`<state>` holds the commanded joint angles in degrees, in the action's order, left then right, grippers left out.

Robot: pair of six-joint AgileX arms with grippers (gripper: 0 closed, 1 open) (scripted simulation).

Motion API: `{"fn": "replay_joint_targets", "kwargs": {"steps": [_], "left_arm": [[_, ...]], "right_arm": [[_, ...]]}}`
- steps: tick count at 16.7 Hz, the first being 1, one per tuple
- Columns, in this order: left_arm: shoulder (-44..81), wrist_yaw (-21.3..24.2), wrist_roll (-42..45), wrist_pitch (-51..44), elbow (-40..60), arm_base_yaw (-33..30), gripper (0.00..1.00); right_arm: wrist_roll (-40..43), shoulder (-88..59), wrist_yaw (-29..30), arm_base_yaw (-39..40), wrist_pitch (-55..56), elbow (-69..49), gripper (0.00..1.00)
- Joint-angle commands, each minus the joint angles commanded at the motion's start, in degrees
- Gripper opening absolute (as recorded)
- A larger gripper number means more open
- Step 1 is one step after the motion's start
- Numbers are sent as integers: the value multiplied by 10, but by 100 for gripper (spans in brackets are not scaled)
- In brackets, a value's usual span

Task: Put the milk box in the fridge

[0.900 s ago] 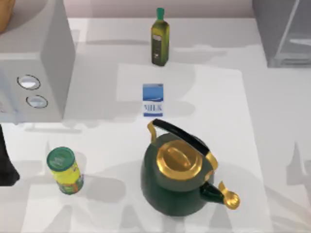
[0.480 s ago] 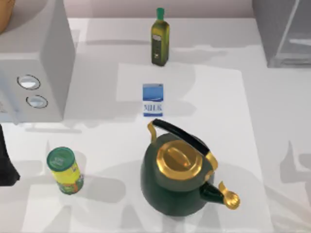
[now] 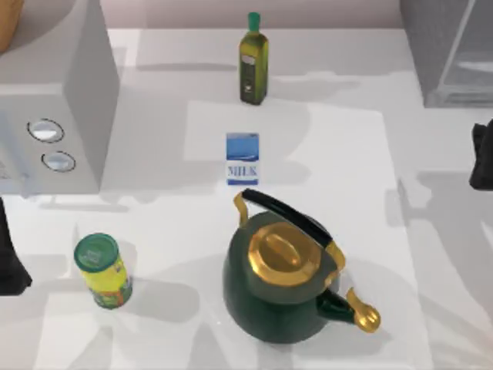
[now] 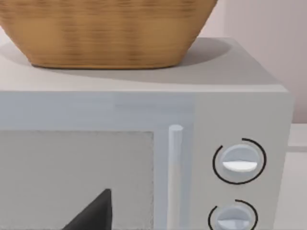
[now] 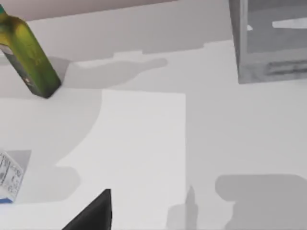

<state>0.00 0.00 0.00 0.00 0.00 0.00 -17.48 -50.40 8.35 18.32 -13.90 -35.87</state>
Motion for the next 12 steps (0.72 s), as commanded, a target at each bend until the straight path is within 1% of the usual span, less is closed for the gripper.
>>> {"fn": "replay_joint_targets", "kwargs": {"steps": [7, 12], "left_arm": [[0, 0, 0, 0, 0, 0, 100], [0, 0, 0, 0, 0, 0, 100]], "right_arm": [[-132, -424, 77, 139, -73, -321, 100], [-190, -649, 137, 217, -125, -502, 100]]}}
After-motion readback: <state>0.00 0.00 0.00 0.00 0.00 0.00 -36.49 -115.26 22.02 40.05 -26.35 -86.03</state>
